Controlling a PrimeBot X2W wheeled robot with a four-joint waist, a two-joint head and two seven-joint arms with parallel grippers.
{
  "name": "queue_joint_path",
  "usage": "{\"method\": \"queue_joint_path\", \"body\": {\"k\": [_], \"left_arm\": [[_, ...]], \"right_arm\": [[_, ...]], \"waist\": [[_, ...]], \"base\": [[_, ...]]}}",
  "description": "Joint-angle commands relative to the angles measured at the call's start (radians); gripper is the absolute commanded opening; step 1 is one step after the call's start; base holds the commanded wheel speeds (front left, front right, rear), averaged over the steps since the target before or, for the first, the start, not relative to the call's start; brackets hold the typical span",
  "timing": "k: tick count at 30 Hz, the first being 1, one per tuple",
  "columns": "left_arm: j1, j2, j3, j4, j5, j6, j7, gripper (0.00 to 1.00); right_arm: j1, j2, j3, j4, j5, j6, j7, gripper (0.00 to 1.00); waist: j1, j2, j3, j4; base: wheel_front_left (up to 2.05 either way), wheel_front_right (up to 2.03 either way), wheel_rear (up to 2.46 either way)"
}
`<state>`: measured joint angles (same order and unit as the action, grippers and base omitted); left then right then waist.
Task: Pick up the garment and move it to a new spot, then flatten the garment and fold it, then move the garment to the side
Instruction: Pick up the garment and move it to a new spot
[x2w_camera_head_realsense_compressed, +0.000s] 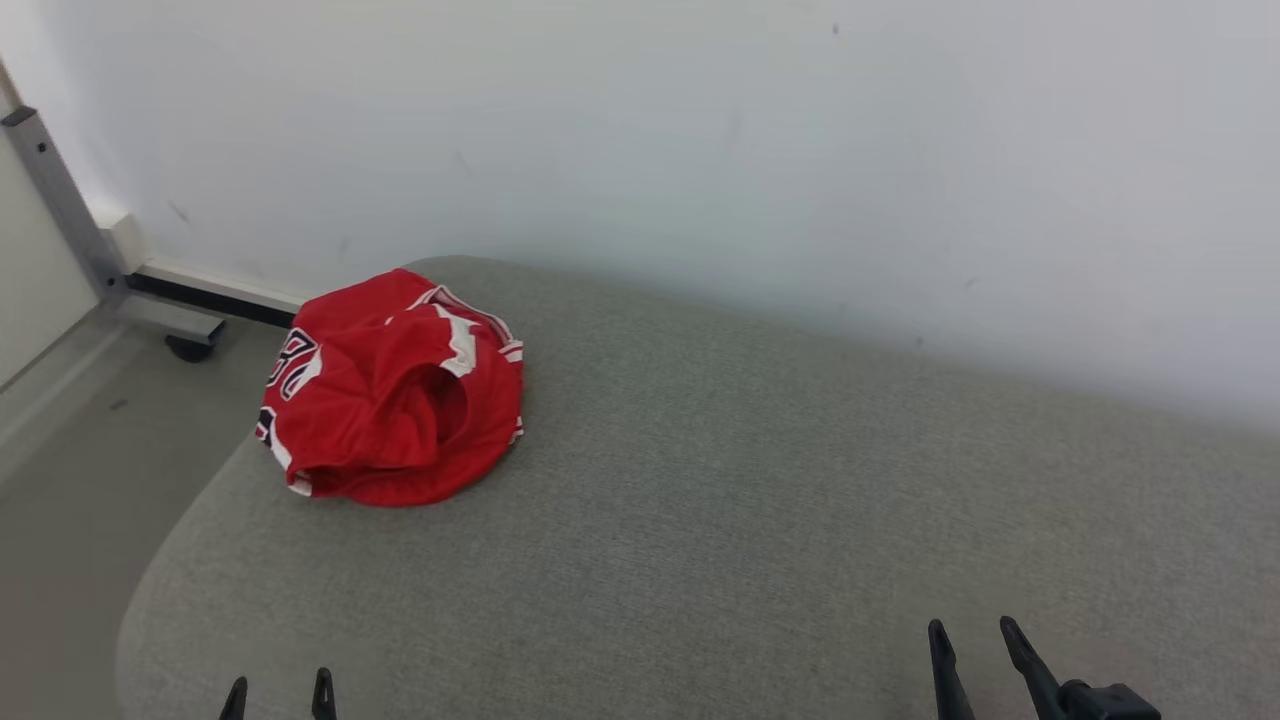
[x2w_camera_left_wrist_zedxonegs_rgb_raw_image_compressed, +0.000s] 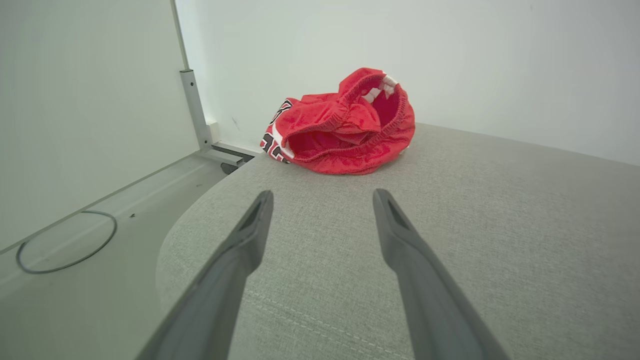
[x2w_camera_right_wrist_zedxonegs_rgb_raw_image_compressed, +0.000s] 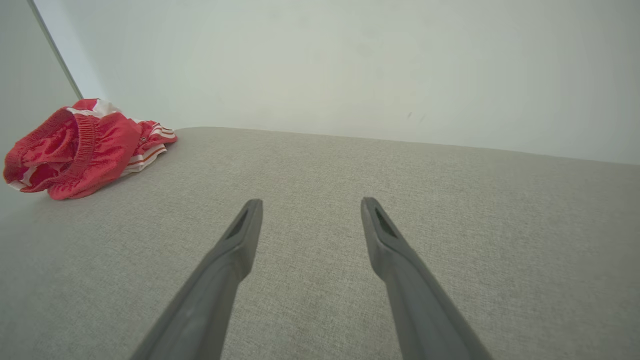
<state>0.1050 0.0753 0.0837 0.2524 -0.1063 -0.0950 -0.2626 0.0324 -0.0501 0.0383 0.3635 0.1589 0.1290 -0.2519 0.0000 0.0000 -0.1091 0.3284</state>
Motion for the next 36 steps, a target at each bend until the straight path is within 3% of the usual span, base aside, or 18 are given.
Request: {"method": "queue_joint_path", "body": {"k": [1, 18, 27, 31, 36], "left_arm": [[0.012, 0.004, 0.003, -0.004, 0.007, 0.003, -0.003, 1.0], [0.037, -0.012, 0.072, -0.074, -0.021, 0.039, -0.003, 1.0], [-0.031, -0.018, 0.053, 0.004, -0.052, 0.027, -0.003, 1.0], [-0.112, -0.018, 0.047, 0.044, -0.093, 0.015, 0.036, 1.0], [-0.316, 0.0, 0.031, 0.142, -0.172, -0.007, 0.222, 1.0]], "right_arm": [[0.006, 0.0, 0.002, 0.002, 0.004, 0.003, -0.006, 1.0], [-0.111, -0.001, 0.093, 0.062, 0.019, 0.003, -0.012, 1.0], [-0.114, -0.001, 0.098, 0.072, 0.026, 0.003, -0.014, 1.0], [-0.103, -0.001, 0.086, 0.063, 0.021, 0.003, -0.014, 1.0], [-0.082, -0.001, 0.058, 0.033, 0.001, 0.003, -0.014, 1.0]], "waist": [[0.0, 0.0, -0.005, 0.099], [0.0, 0.0, 0.069, 0.172], [0.0, 0.0, 0.076, 0.175], [0.0, 0.0, 0.085, 0.18], [0.0, 0.0, 0.112, 0.187]], "base": [[0.0, 0.0, 0.0], [0.0, 0.0, 0.0], [0.0, 0.0, 0.0], [0.0, 0.0, 0.0], [0.0, 0.0, 0.0]]}}
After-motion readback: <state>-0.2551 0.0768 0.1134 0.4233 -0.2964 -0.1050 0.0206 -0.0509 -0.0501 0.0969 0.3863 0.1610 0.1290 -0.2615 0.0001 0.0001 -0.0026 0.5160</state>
